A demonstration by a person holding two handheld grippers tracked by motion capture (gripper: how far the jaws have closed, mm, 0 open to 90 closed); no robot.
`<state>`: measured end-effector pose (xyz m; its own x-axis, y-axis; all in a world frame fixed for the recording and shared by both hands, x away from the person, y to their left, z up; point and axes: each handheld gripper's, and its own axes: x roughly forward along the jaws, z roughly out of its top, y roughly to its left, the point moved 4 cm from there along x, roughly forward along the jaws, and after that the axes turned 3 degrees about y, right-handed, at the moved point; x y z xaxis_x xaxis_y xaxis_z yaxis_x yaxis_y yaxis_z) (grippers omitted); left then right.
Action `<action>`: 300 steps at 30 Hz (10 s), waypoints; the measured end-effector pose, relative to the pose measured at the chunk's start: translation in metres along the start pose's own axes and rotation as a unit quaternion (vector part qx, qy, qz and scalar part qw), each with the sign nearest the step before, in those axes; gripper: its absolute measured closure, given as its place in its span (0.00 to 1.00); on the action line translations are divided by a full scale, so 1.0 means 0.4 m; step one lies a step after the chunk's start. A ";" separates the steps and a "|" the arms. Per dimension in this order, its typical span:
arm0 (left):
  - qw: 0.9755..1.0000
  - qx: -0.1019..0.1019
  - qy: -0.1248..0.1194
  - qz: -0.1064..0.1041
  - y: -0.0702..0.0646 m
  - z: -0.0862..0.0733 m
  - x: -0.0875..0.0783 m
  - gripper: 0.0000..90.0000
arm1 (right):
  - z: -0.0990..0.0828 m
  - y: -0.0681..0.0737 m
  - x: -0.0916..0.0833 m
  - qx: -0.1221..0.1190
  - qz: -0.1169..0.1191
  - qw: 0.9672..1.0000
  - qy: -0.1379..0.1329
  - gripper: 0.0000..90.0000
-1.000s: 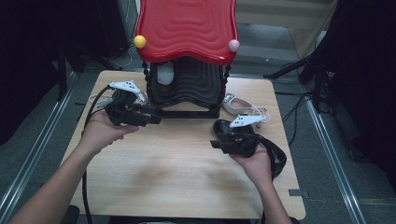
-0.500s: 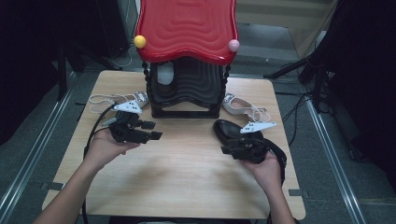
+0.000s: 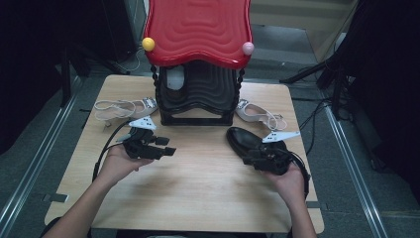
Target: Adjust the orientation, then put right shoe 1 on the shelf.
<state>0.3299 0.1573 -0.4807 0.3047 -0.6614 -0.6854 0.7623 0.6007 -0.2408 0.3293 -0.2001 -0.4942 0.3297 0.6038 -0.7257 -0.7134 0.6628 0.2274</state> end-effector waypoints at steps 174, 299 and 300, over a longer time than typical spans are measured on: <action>0.997 -0.053 0.022 -0.044 -0.022 0.004 0.215 0.97 | 0.053 0.086 0.117 0.055 -0.028 0.998 0.013 1.00; 0.997 0.008 -0.045 0.069 0.109 0.620 -0.220 0.99 | 0.113 0.229 0.240 0.107 -0.026 0.986 0.126 0.91; 0.997 0.006 -0.044 0.070 0.108 0.620 -0.219 0.99 | 0.114 0.227 0.237 0.108 -0.023 0.986 0.124 0.92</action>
<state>0.4780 0.1299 -0.2605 0.4570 -0.6096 -0.6477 0.7162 0.6841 -0.1385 0.3240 -0.0625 -0.5128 0.1778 0.4620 -0.8689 -0.5447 0.7815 0.3041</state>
